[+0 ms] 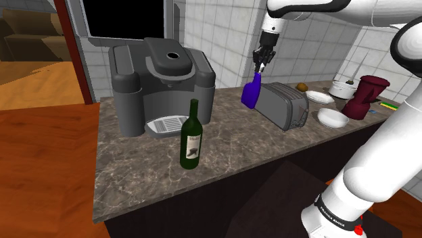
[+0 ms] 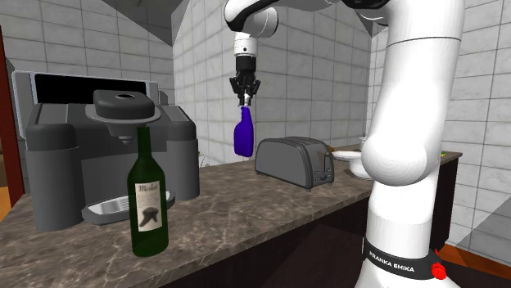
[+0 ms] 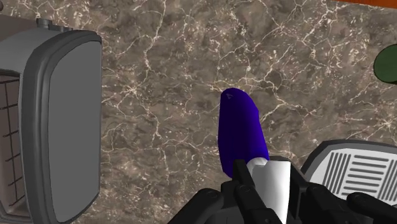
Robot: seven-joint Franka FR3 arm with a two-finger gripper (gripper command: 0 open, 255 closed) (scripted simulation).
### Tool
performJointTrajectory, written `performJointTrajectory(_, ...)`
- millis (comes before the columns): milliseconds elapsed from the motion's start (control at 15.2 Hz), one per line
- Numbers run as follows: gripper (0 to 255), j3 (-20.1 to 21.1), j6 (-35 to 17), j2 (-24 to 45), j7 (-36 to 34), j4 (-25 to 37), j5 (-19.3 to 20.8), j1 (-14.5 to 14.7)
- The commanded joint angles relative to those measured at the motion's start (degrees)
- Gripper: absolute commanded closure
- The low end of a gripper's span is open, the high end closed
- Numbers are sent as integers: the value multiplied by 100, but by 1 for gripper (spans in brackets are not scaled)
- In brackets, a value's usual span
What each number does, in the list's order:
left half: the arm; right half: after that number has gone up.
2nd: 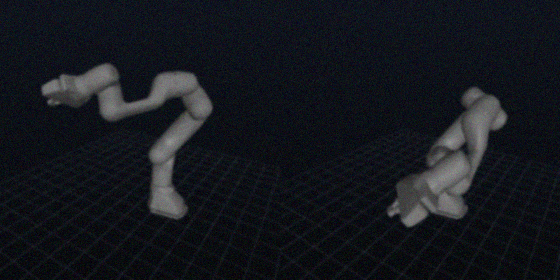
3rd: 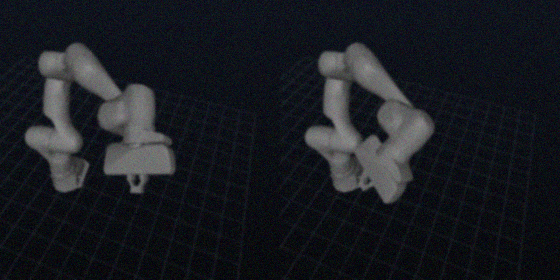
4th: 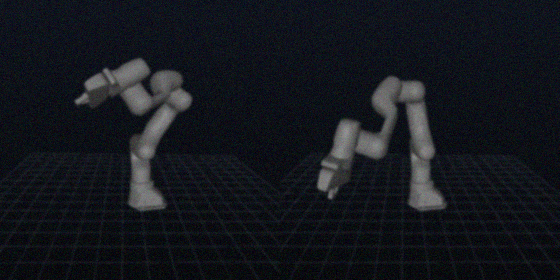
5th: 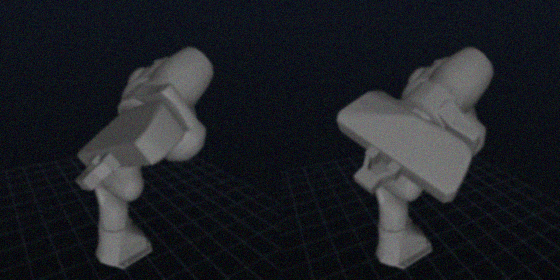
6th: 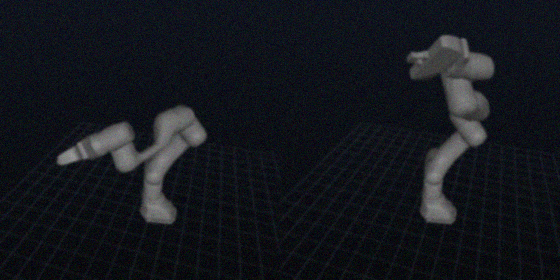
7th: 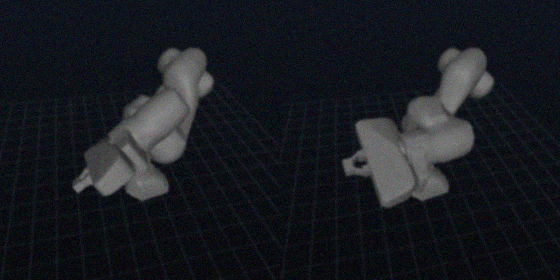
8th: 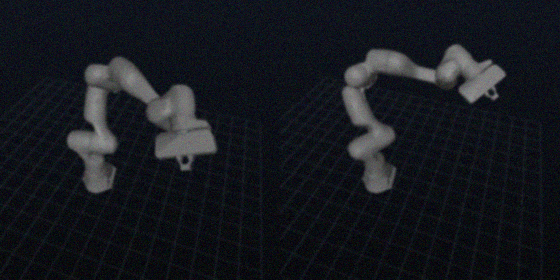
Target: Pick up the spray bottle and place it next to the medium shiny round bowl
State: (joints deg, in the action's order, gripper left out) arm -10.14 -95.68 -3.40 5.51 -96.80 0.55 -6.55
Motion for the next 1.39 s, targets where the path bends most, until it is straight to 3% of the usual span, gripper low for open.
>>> performJointTrajectory(0,255,-7,163,24,14,184,-4,-5)
performJointTrajectory(1320,255,-66,1977,782,110,2744,-151,-69)
